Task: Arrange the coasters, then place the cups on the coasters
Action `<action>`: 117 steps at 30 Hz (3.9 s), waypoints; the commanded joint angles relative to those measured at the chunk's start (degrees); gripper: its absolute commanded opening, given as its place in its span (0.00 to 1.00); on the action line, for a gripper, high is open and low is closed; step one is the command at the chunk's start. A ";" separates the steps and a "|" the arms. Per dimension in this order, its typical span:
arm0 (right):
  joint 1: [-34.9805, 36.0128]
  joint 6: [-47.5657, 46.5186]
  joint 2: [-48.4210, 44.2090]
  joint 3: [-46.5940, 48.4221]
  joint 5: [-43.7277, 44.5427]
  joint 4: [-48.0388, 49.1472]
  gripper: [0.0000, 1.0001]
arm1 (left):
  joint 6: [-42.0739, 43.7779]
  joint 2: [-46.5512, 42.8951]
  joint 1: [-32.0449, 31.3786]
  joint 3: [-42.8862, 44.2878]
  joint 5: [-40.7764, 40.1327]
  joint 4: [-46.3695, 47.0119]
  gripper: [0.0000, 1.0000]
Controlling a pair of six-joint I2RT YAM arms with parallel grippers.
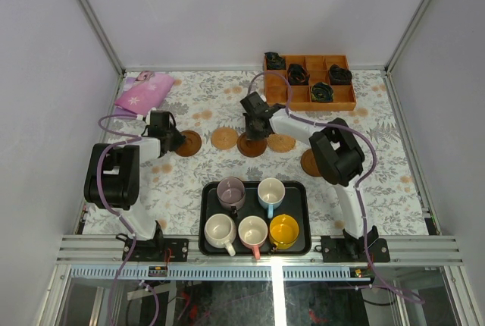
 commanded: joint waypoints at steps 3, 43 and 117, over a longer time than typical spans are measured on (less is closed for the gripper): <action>-2.75 -1.70 5.61 5.49 4.49 -4.19 0.00 | 1.42 0.62 0.84 1.54 -0.31 -1.33 0.00; 2.57 -1.63 4.58 -1.92 -2.58 -3.24 0.00 | 0.49 7.68 -1.20 5.23 6.35 3.20 0.00; -1.74 -6.37 -15.34 -14.52 10.71 3.14 0.11 | -3.02 -13.66 -0.05 -0.32 -1.54 -1.09 0.12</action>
